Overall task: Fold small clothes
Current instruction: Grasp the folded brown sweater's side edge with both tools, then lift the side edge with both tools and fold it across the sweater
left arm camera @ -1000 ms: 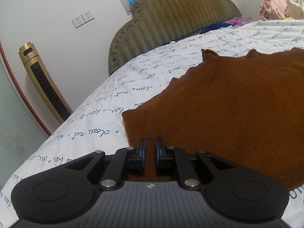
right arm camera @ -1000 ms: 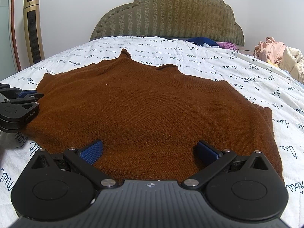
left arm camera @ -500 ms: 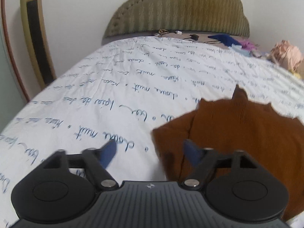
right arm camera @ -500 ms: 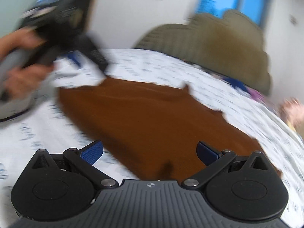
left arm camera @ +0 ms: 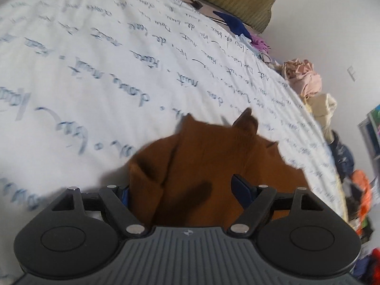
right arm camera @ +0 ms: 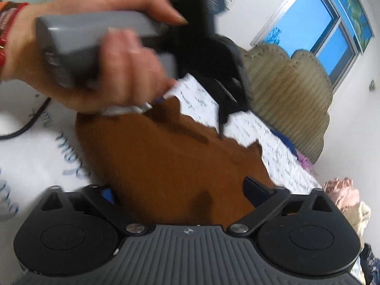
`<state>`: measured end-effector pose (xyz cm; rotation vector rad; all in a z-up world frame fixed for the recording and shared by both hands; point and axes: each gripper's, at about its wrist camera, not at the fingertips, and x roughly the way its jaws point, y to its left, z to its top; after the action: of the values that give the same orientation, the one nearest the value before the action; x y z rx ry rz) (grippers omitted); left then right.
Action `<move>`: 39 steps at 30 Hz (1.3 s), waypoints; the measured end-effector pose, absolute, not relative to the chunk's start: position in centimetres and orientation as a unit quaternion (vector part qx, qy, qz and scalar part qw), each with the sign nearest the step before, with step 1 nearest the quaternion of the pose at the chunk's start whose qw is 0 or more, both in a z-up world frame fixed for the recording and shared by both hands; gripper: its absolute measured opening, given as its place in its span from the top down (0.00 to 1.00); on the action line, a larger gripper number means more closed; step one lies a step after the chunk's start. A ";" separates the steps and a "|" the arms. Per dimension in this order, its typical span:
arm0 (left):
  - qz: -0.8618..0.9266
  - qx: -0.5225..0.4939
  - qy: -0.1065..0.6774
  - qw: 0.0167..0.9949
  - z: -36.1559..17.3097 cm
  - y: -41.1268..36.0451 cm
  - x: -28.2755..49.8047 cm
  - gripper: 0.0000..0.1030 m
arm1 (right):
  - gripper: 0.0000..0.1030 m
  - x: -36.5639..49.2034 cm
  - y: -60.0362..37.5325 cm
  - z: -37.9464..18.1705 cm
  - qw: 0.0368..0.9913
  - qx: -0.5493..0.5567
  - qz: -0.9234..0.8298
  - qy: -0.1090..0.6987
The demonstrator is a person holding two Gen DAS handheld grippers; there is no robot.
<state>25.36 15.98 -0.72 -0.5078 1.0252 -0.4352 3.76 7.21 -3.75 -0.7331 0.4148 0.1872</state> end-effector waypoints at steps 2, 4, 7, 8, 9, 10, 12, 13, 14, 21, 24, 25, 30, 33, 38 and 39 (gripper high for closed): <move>-0.205 -0.248 0.488 0.811 -1.2 15.4 26.7 0.31 | 0.35 4.3 7.7 -3.9 0.906 -0.364 0.096 0.195; -0.187 -0.235 0.500 0.812 -1.6 14.9 27.7 0.68 | 0.58 5.0 8.2 -4.2 0.903 -0.362 0.109 0.203; -0.177 -0.230 0.510 0.809 -1.7 14.6 28.2 0.87 | 0.81 5.2 8.1 -4.3 0.903 -0.359 0.118 0.205; -0.172 -0.219 0.505 0.817 -1.3 14.3 28.0 0.88 | 0.85 5.1 7.9 -4.1 0.904 -0.357 0.120 0.201; -0.166 -0.199 0.496 0.828 -0.7 13.8 27.5 0.88 | 0.86 4.9 7.7 -3.8 0.906 -0.355 0.122 0.198; -0.158 -0.175 0.488 0.840 -0.1 13.1 26.9 0.88 | 0.86 4.6 7.6 -3.7 0.908 -0.350 0.124 0.195; -0.141 -0.120 0.471 0.863 1.4 11.4 25.5 0.89 | 0.87 4.1 6.9 -3.0 0.913 -0.338 0.128 0.191; -0.133 -0.093 0.459 0.873 2.2 10.5 24.7 0.89 | 0.87 3.7 6.4 -2.6 0.916 -0.333 0.127 0.186; -0.127 -0.071 0.447 0.882 3.0 9.8 24.0 0.89 | 0.87 3.4 6.0 -2.2 0.918 -0.329 0.126 0.181; -0.112 -0.007 0.385 0.916 8.4 5.9 20.4 0.88 | 0.89 0.2 1.2 0.5 0.942 -0.284 0.094 0.151; -0.110 0.006 0.374 0.921 9.7 4.1 19.7 0.88 | 0.90 -1.2 -0.9 1.4 0.952 -0.261 0.077 0.142; -0.109 0.011 0.371 0.922 9.9 3.4 19.4 0.88 | 0.90 -1.4 -1.6 1.6 0.954 -0.253 0.072 0.141; -0.106 0.043 0.354 0.928 10.8 0.4 18.3 0.88 | 0.90 -1.7 -4.5 1.9 0.964 -0.219 0.058 0.142; -0.106 0.059 0.346 0.930 11.0 -1.1 17.7 0.88 | 0.90 -3.6 -5.0 1.9 0.966 -0.212 0.051 0.138; -0.106 0.076 0.339 0.932 11.4 -3.3 17.5 0.88 | 0.90 -4.2 -6.7 2.0 0.970 -0.201 0.039 0.134; -0.107 0.080 0.336 0.932 11.5 -3.8 17.4 0.88 | 0.90 -4.1 -7.0 2.1 0.971 -0.197 0.037 0.134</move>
<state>17.38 -3.75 11.49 0.1635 0.6883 -0.2188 -4.08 -6.98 2.09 -0.3981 0.2700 0.0743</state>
